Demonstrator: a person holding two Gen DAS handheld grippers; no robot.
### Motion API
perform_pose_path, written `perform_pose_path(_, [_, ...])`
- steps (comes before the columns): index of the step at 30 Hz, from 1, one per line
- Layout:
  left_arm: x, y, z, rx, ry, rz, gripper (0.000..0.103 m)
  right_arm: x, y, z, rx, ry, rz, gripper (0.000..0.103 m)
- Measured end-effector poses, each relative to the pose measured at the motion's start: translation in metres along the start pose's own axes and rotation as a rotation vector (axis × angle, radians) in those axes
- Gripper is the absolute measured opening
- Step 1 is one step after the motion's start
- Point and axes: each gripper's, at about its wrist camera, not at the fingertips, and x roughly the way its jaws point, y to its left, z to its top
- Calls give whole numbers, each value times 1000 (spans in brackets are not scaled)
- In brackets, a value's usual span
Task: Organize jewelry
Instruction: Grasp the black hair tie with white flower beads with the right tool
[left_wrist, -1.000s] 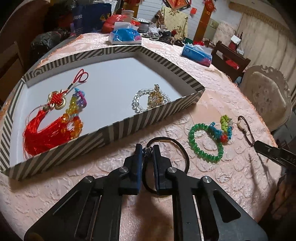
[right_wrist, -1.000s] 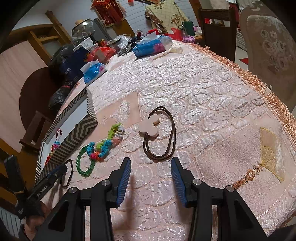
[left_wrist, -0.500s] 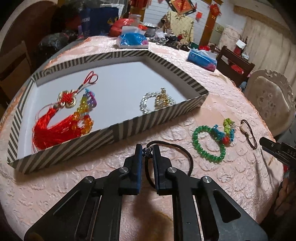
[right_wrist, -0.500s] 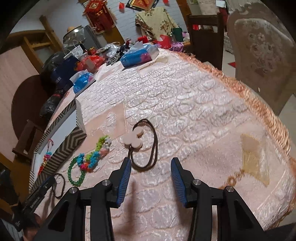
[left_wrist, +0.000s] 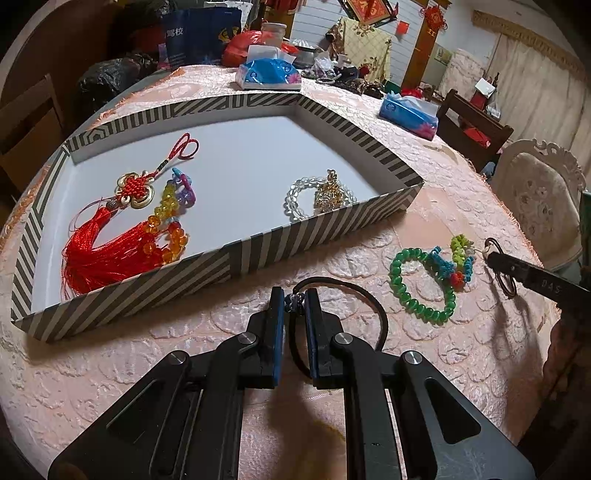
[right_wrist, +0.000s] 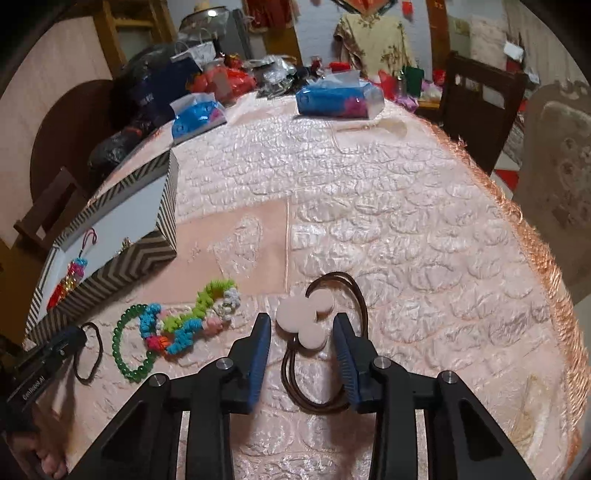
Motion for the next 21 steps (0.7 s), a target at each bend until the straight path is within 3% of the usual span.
perform_pose_path(9, [0, -1, 0, 2, 0, 3, 10, 4, 12, -3, -114, -30, -85, 34])
perform_pose_path(11, [1, -1, 0, 4, 0, 6, 10, 2, 10, -2, -107, -29, -88, 27])
perform_pose_path(17, [2, -2, 1, 15, -2, 27, 10, -16, 2, -7, 2, -56, -9, 24])
perform_pose_path(21, [1, -6, 1, 34, -6, 53, 10, -39, 10, -15, 2, -103, 44, 23])
